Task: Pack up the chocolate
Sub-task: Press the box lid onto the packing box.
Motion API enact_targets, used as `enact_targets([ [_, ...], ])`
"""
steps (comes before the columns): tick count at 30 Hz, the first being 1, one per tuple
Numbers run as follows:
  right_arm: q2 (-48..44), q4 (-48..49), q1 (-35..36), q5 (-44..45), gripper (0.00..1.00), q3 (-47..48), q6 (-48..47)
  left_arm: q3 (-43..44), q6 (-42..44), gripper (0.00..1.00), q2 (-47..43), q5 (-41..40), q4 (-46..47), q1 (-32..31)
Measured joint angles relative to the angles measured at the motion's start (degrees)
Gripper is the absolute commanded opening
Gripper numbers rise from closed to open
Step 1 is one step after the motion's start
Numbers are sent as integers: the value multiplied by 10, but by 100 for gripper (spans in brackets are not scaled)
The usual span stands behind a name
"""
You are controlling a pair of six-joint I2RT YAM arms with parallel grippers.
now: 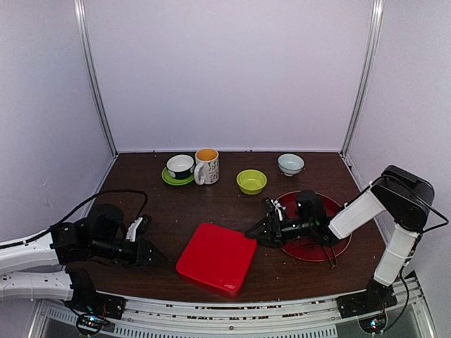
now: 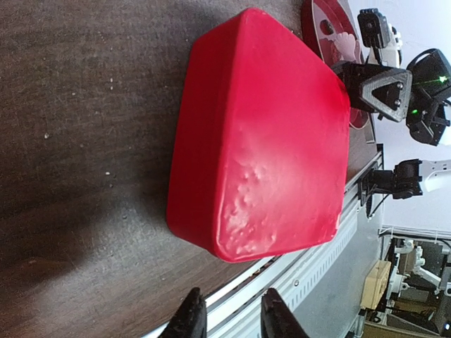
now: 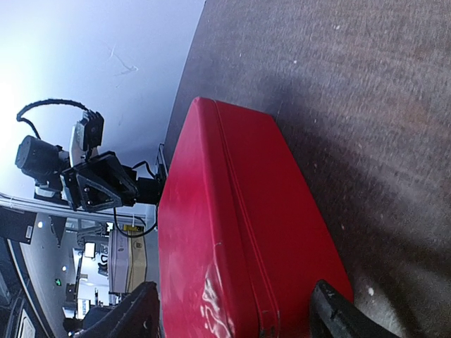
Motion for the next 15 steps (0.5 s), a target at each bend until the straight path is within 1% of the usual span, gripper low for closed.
enact_targets([
  [8, -44, 11, 24, 9, 74, -61, 3, -14, -13, 30, -11, -12, 4, -7],
  [15, -61, 27, 36, 24, 76, -97, 14, -1, 3, 31, 43, -25, 22, -7],
])
